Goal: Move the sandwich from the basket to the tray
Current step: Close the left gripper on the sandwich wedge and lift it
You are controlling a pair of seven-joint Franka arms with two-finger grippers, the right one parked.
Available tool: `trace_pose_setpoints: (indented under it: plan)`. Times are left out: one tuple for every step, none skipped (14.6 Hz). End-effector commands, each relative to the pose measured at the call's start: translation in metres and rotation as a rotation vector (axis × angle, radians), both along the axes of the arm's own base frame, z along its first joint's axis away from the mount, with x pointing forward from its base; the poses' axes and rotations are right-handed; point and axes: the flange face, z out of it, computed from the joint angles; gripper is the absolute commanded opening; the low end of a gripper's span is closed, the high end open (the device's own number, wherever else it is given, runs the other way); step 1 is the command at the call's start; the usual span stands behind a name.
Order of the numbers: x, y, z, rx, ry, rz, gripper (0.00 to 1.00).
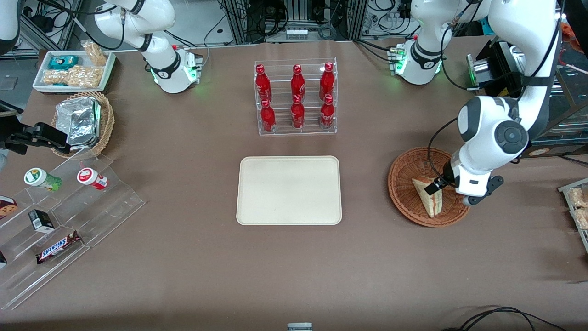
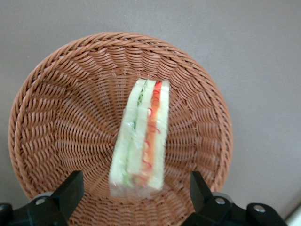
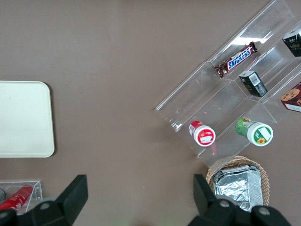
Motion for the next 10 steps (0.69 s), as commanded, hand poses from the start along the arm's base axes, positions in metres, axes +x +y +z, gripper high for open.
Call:
trace_pose_setpoints:
  plan:
    - [0.008, -0.002, -0.031, 0.019, 0.014, -0.015, 1.00]
    - [0.008, -0.002, -0.039, 0.017, 0.002, -0.013, 1.00]
    - [0.007, -0.002, -0.048, 0.015, 0.004, -0.013, 1.00]
    - [0.007, -0.002, -0.053, 0.014, 0.010, -0.019, 0.98]
    - [0.007, -0.002, -0.054, 0.015, 0.017, -0.020, 0.39]
    - [0.006, -0.003, -0.052, 0.016, 0.019, -0.014, 0.11]
    - [0.006, -0.004, -0.047, 0.015, 0.011, -0.011, 0.07]
    - [0.007, -0.003, -0.039, 0.016, 0.002, -0.006, 0.04]
    - [0.005, -0.002, -0.030, 0.019, 0.008, -0.009, 0.03]
    - [0.004, -0.002, -0.020, 0.023, 0.012, -0.009, 0.02]
